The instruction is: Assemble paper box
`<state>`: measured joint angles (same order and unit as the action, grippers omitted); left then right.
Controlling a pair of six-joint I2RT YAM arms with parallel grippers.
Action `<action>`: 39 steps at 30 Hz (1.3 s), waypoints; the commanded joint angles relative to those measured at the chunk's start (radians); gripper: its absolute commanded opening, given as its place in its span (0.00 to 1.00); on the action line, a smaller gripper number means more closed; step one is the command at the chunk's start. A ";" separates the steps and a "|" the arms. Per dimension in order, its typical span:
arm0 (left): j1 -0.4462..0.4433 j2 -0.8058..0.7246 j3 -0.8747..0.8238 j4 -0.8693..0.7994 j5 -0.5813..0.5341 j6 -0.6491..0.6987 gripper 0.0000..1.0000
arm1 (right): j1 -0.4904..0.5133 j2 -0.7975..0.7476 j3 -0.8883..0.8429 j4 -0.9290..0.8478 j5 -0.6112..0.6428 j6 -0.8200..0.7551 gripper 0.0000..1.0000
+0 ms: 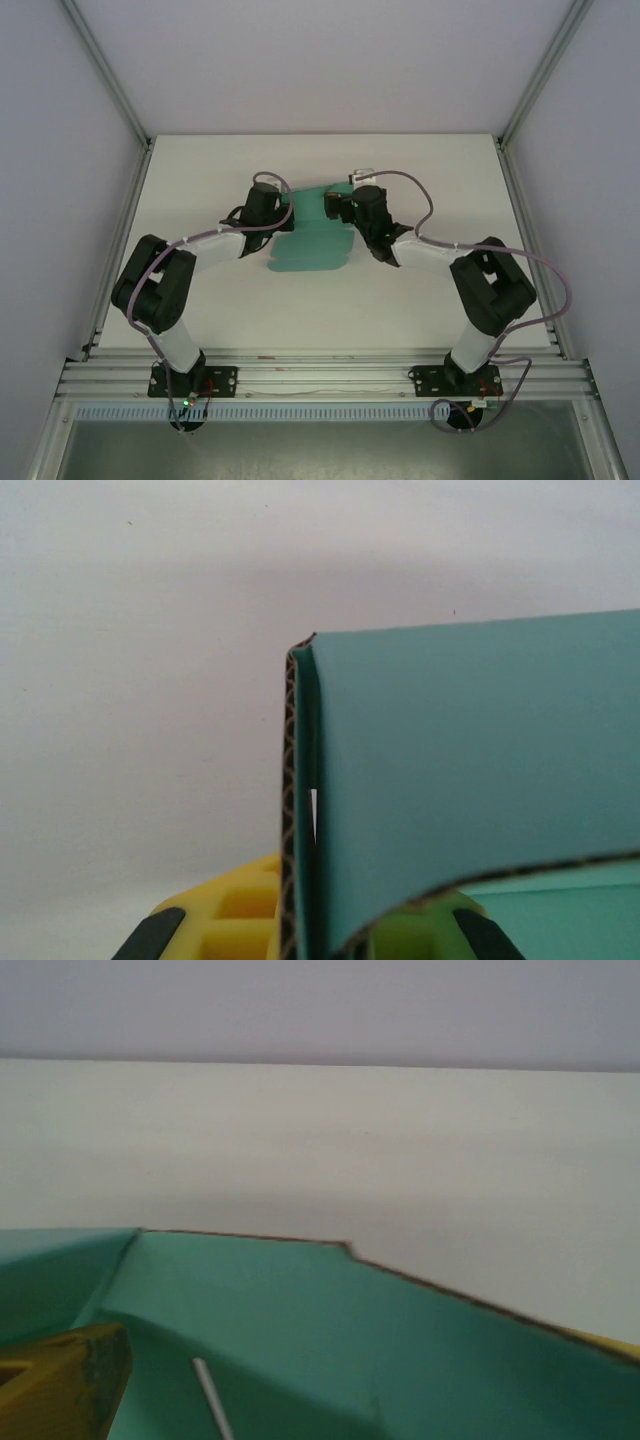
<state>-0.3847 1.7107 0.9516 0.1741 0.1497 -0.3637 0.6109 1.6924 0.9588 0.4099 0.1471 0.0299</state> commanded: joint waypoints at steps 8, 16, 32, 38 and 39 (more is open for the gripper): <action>-0.006 -0.027 0.034 -0.060 -0.076 -0.003 0.00 | -0.011 -0.299 -0.119 -0.350 0.019 -0.030 1.00; -0.005 -0.036 0.039 -0.066 -0.067 0.007 0.00 | -0.048 -0.338 -0.181 -0.436 -0.062 -0.009 1.00; -0.003 -0.015 0.031 -0.041 -0.025 0.005 0.00 | -0.086 -0.162 -0.123 -0.225 -0.160 0.045 1.00; -0.005 -0.017 0.007 -0.005 0.020 0.015 0.00 | -0.085 -0.094 -0.045 -0.217 -0.232 0.032 1.00; -0.005 -0.018 0.004 0.002 0.027 0.009 0.00 | -0.085 -0.077 -0.036 -0.214 -0.241 0.033 1.00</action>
<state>-0.3847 1.7103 0.9661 0.1276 0.1257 -0.3580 0.5228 1.5715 0.8864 0.1604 -0.0509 0.0593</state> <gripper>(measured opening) 0.080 0.997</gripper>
